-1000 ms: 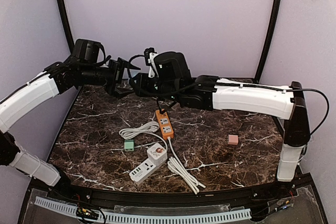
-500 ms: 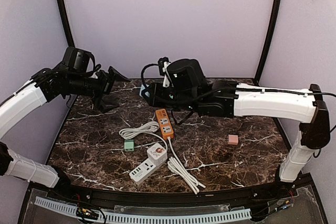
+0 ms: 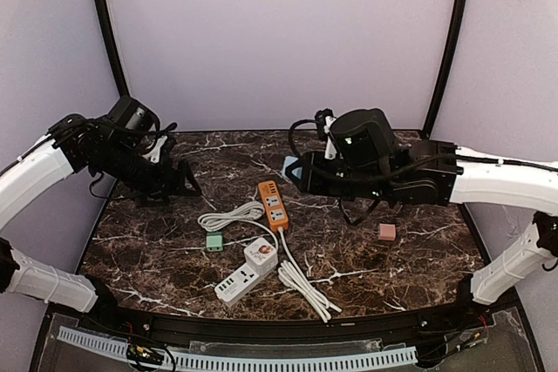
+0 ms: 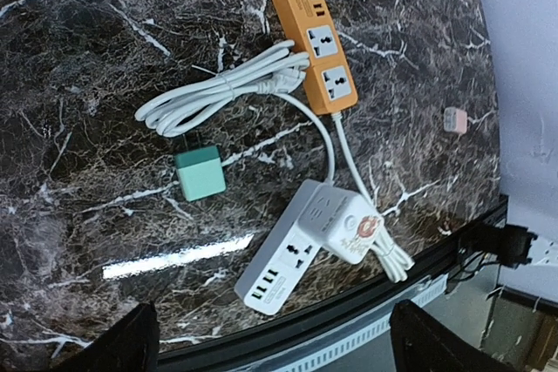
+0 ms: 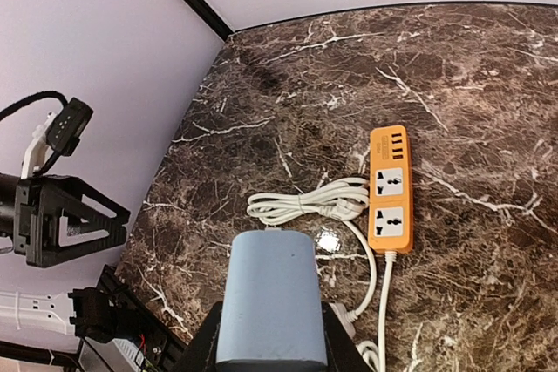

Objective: Insert the plug

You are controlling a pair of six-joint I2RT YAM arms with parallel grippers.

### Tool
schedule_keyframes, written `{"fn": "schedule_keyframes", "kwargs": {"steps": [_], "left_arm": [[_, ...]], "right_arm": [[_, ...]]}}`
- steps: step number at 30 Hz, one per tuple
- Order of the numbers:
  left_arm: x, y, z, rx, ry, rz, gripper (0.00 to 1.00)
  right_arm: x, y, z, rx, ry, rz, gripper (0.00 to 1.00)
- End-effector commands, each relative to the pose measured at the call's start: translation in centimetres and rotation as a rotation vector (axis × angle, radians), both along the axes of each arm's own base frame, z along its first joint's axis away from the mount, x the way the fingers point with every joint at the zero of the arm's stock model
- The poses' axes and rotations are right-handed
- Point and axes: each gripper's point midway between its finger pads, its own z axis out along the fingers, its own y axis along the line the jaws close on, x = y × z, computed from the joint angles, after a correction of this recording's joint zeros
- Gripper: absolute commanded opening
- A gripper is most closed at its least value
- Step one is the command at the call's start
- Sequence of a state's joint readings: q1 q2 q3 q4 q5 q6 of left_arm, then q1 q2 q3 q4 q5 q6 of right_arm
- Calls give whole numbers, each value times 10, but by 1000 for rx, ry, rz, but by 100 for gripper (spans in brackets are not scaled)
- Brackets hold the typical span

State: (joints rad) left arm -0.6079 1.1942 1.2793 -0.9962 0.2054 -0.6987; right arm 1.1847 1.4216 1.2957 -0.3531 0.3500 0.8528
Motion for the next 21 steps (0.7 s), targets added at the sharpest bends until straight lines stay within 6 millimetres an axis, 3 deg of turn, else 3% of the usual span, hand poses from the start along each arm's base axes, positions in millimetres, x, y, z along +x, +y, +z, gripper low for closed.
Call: {"fn": "schedule_keyframes", "kwargs": {"steps": [1, 9, 16, 21], "left_arm": [[-38, 20, -33, 167, -2, -213, 95], [-72, -24, -63, 239, -60, -522, 98], [-88, -49, -99, 306, -51, -664, 95], [-99, -56, -128, 404, -36, -745, 93]], "right_arm": [[-5, -26, -7, -32, 11, -55, 0], [-10, -58, -4, -35, 17, -110, 0], [-14, -85, -10, -41, 75, -195, 0], [-20, -102, -14, -26, 108, -229, 0]]}}
